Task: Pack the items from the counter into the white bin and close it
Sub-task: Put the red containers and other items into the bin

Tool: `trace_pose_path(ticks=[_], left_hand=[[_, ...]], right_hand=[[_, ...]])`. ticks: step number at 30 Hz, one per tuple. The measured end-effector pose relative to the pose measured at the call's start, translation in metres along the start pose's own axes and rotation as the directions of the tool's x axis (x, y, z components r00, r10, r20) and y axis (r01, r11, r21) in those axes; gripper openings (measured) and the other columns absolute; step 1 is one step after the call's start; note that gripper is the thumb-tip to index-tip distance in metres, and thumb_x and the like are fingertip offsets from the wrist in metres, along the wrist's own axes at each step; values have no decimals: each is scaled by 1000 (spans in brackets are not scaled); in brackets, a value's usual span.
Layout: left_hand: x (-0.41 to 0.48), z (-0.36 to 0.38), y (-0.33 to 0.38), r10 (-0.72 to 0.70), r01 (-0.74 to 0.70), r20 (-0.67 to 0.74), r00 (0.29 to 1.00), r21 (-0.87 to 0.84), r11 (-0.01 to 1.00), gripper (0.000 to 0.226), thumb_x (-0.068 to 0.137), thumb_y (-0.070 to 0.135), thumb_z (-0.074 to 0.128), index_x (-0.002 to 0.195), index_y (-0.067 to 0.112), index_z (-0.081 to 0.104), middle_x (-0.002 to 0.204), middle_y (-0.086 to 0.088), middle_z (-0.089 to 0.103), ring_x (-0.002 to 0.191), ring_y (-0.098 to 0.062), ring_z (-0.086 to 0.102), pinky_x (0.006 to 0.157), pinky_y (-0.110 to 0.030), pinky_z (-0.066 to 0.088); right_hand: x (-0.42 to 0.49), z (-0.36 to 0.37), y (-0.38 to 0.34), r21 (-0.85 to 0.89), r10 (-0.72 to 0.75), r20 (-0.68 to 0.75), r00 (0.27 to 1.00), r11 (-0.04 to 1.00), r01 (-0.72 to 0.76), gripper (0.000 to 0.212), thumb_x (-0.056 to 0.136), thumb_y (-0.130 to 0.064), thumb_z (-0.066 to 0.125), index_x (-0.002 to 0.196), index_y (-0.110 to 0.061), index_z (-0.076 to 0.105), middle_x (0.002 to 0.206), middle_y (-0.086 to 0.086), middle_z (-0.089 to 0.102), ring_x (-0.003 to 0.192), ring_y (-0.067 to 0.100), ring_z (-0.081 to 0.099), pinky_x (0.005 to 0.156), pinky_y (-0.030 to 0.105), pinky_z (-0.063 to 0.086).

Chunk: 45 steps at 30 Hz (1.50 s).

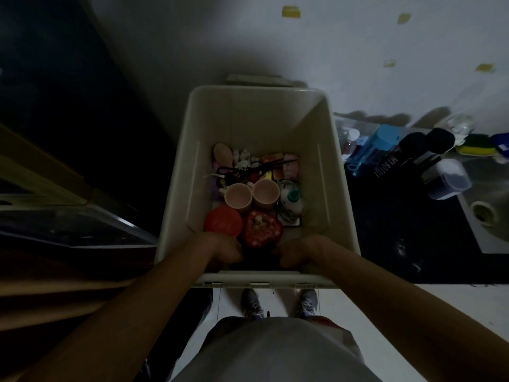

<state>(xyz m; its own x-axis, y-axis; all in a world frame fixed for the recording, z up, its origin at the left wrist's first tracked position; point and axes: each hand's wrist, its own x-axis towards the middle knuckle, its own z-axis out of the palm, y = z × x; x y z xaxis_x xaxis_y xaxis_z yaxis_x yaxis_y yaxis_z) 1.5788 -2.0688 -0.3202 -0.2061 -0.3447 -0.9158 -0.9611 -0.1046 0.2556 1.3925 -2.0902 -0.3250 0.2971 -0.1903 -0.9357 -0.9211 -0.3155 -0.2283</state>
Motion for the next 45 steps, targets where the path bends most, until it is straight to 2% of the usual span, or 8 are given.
trace_pose_path(ticks=[5, 13, 18, 24, 30, 35, 40, 45], left_hand=[[4, -1, -5, -74, 74, -35, 997, 21, 997, 43, 103, 31, 39, 138, 8, 48, 138, -13, 53, 118, -25, 54, 98, -35, 43], [1, -1, -4, -66, 67, 16, 998, -26, 997, 41, 103, 30, 40, 136, 9, 49, 123, -11, 59, 82, -19, 56, 75, -31, 47], [-2, -3, -7, 39, -31, -197, 980, 41, 999, 41, 99, 34, 46, 132, 12, 56, 134, -12, 55, 118, -26, 54, 95, -32, 41], [-11, -14, 7, 246, -237, -415, 876, 73, 969, 29, 92, 54, 45, 96, 33, 66, 99, 5, 64, 82, -8, 58, 69, -22, 44], [-30, -33, 36, 342, -378, -437, 832, 6, 926, 32, 98, 38, 44, 123, 26, 61, 111, 1, 65, 95, -18, 63, 83, -38, 53], [-45, -53, 59, 405, -453, -521, 751, 38, 891, 32, 98, 38, 45, 125, 25, 57, 115, 1, 63, 102, -17, 62, 91, -41, 52], [-59, -74, 91, 481, -614, -593, 645, -29, 788, 21, 98, 27, 48, 111, 38, 61, 111, 13, 64, 101, -1, 61, 88, -21, 51], [-62, -95, 132, 463, -694, -692, 553, -76, 716, 22, 97, 23, 54, 117, 22, 62, 111, 6, 68, 102, -8, 64, 91, -35, 54]], right_hand=[[-4, 1, -2, -12, -3, -28, 1000, 1000, 3, 43, 98, -19, 40, 141, -18, 46, 138, 7, 51, 117, 25, 55, 101, 41, 48], [-9, 3, -5, 27, -21, -59, 998, 999, 22, 43, 98, -18, 42, 141, -22, 46, 139, 4, 50, 117, 22, 53, 100, 40, 47], [-14, -1, -5, 36, -85, -247, 965, 995, 97, 39, 99, -20, 43, 138, -19, 50, 137, 8, 54, 118, 25, 54, 104, 44, 45], [-38, -11, -5, 204, -179, -463, 868, 932, 301, 40, 101, -33, 48, 139, -23, 51, 145, 2, 49, 129, 21, 47, 108, 32, 37], [-65, -24, 1, 201, -172, -544, 821, 924, 326, 41, 101, -24, 44, 141, -26, 49, 144, 1, 49, 128, 18, 48, 109, 36, 38], [-104, -37, 20, 221, -122, -645, 755, 915, 337, 35, 99, -30, 46, 133, -26, 54, 126, 3, 61, 106, 16, 59, 92, 34, 49], [-144, -53, 46, 231, -102, -782, 615, 869, 438, 35, 100, -24, 48, 134, -26, 55, 125, -5, 60, 113, 12, 57, 91, 24, 44], [-167, -66, 87, 236, -47, -866, 498, 839, 490, 34, 100, -23, 48, 134, -22, 53, 129, -5, 59, 115, 9, 56, 96, 26, 47]])
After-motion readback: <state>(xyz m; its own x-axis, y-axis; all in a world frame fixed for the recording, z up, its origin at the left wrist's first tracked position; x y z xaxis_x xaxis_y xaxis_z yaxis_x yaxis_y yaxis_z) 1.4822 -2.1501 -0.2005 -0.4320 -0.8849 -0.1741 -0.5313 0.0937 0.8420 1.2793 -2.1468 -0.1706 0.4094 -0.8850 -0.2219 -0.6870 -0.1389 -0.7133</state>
